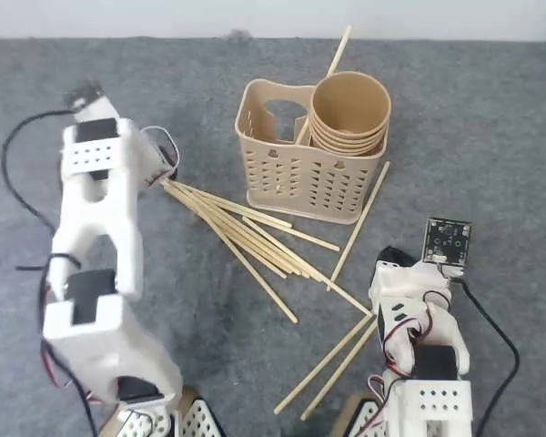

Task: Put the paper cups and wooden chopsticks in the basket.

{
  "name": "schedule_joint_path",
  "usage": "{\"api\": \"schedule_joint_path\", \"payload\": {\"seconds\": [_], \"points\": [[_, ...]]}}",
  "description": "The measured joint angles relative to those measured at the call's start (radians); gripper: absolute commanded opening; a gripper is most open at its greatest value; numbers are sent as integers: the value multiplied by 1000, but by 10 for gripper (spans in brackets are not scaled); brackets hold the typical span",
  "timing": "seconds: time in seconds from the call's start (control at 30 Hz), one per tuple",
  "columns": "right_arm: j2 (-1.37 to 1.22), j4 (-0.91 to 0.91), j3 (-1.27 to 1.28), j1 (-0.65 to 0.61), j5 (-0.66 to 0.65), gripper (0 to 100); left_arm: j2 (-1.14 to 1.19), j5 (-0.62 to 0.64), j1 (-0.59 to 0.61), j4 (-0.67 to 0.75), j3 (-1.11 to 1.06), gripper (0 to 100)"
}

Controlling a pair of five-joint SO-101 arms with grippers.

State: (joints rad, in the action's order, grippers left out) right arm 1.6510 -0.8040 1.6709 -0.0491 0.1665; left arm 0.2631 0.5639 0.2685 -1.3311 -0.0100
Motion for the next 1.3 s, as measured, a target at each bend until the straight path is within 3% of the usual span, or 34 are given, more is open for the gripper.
{"api": "schedule_joint_path", "payload": {"seconds": [0.27,0.63,0.83,0.93,1.3], "points": [[0,2,0,-8,-3,29,233,35,2,60,117,195],[0,2,0,-8,-3,29,374,43,-3,61,235,191],[0,2,0,-8,-3,29,411,130,-8,61,264,8],[0,2,0,-8,-3,29,411,138,-9,72,269,12],[0,2,0,-8,-3,29,370,-60,5,94,241,12]]}}
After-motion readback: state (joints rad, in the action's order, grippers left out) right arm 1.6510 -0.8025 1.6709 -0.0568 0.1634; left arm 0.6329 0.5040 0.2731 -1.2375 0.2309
